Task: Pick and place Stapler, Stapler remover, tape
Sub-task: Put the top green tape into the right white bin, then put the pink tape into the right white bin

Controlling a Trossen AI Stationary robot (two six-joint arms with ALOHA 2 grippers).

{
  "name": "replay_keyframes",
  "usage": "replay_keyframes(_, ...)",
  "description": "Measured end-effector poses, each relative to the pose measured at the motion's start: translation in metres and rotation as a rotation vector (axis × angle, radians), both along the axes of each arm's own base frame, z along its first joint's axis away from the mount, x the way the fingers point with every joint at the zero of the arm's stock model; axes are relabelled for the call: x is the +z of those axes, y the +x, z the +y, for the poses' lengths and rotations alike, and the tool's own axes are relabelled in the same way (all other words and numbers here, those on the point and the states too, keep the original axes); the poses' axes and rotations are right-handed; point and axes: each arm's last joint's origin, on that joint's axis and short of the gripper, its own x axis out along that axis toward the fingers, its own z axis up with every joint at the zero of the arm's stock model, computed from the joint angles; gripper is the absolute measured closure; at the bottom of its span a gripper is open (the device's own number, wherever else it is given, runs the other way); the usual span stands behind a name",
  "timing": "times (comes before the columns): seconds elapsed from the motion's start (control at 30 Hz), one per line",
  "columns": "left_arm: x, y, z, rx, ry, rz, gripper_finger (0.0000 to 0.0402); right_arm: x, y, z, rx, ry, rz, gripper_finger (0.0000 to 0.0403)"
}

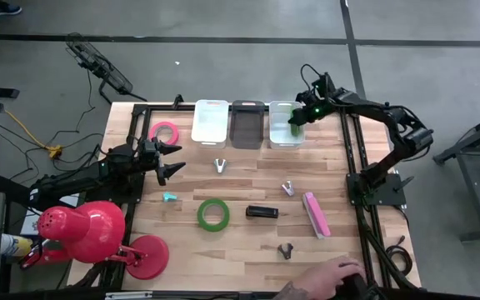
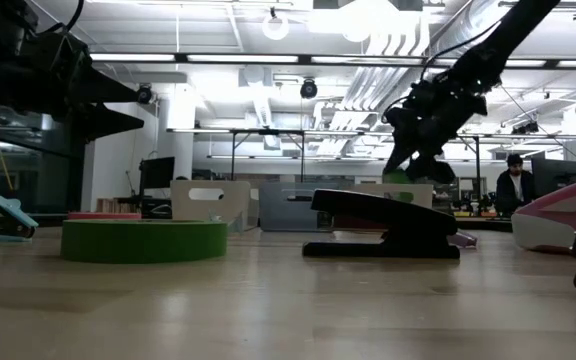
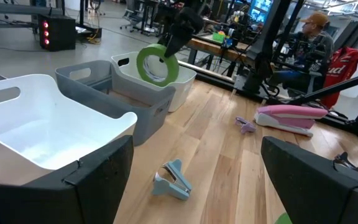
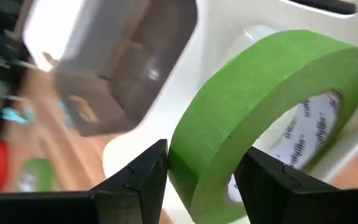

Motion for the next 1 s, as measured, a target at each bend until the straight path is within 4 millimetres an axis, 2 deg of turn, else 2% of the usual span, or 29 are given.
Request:
replay_keyframes(0.37, 0.000, 0.000, 0.000, 0.000, 0.000, 0.000, 0.0053, 0.014, 0.004, 0.002, 0.023, -0.075, 0.193, 0.0235)
replay_keyframes(0.77, 0.000, 0.000, 0.000, 0.000, 0.000, 0.000, 0.0053, 0.026, 0.016, 0.006, 0.074, -0.109, 0.205, 0.0153)
replay_keyframes(1.0, 0.000, 0.000, 0.000, 0.000, 0.000, 0.000, 0.0053, 0.031, 0.026, 0.013, 0.116, -0.106, 0.200, 0.0143)
